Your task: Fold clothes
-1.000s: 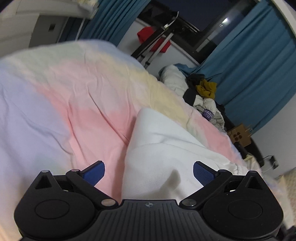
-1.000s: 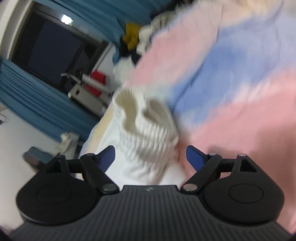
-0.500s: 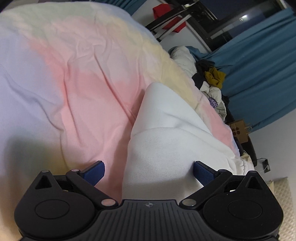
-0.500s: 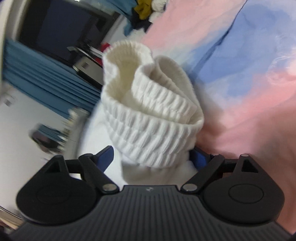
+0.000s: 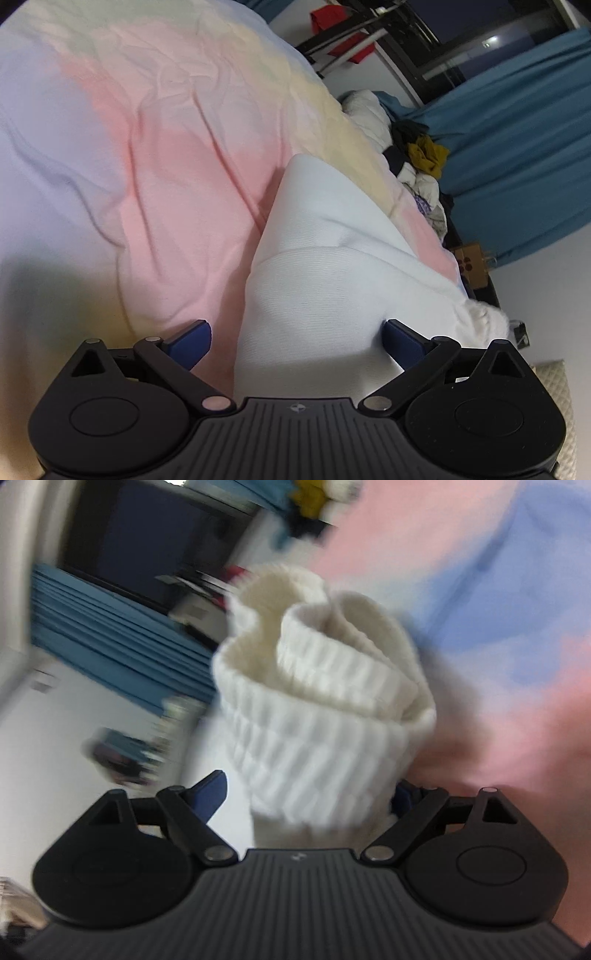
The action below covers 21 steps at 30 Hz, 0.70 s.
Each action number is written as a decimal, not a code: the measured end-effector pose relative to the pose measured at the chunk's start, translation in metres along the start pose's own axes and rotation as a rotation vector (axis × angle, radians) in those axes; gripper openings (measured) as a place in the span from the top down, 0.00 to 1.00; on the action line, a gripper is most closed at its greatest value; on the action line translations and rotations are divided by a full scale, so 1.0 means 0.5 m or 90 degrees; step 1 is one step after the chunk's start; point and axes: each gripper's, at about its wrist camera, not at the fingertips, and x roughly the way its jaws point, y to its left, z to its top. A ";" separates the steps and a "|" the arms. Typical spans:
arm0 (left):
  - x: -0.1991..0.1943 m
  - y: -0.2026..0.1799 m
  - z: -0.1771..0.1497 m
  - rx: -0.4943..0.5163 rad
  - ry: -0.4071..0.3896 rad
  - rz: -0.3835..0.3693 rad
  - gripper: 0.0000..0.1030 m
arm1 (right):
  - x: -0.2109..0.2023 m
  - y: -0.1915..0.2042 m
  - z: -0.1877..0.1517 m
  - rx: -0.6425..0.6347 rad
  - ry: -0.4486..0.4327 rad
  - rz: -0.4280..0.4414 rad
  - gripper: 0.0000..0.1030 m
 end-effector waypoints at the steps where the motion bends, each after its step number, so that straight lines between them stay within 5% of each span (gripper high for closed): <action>1: 0.000 0.002 0.001 -0.002 -0.002 0.001 0.03 | 0.000 0.006 0.005 0.002 -0.010 0.022 0.12; 4: 0.003 0.005 0.001 -0.001 0.001 0.001 0.03 | 0.012 0.010 0.004 -0.016 -0.002 0.008 0.12; 8: 0.010 -0.018 -0.015 0.038 0.008 -0.006 0.04 | 0.036 -0.022 -0.011 -0.031 0.036 -0.081 0.18; 12: 0.010 -0.030 -0.024 0.054 0.007 -0.013 0.23 | 0.039 -0.009 -0.017 -0.074 0.041 -0.130 0.33; 14: 0.008 -0.034 -0.025 0.056 0.006 -0.014 0.27 | 0.029 0.010 -0.017 -0.095 0.030 -0.129 0.51; 21: -0.035 -0.072 -0.031 0.061 -0.024 -0.014 0.45 | 0.020 0.072 0.013 -0.130 -0.009 -0.090 0.66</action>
